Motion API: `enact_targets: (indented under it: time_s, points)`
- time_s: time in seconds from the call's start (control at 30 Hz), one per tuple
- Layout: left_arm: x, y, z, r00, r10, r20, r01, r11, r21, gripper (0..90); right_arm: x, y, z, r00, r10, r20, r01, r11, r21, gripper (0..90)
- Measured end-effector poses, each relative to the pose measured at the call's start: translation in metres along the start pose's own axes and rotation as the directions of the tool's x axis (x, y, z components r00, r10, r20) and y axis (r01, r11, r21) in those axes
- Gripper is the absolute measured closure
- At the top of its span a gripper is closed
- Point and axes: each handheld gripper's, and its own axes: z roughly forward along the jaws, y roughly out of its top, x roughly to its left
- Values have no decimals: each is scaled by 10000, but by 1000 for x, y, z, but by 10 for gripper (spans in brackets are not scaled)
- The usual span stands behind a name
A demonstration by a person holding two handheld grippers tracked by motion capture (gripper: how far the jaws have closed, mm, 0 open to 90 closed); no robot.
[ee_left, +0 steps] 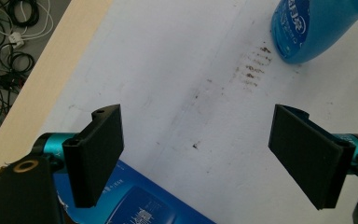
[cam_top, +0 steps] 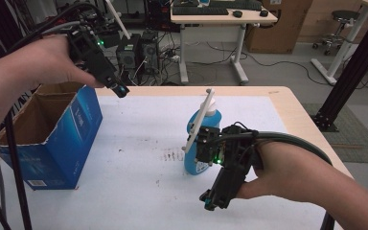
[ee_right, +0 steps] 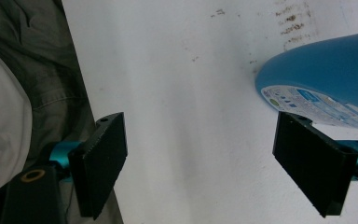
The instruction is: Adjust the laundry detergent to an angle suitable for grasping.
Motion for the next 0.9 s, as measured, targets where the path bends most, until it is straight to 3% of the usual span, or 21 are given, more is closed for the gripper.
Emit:
enact_targets:
  time_s: [0.4, 0.57, 0.9]
  points:
    - [-7, 4, -1, 9998, 163, 87, -163, 9998, -69, 181, 1, -7, -6, 10000, -38, -7, 38, 10000, -1, 169]
    - [-11, 5, -4, 9999, 128, 92, -125, 9994, -332, 181, 3, -8, -8, 10000, 1, -22, -1, 10000, -46, 169]
    - [-36, 9, 5, 9987, 354, 374, -317, 9950, -950, 181, 7, -14, -11, 9999, -105, 0, 105, 9998, -178, 169]
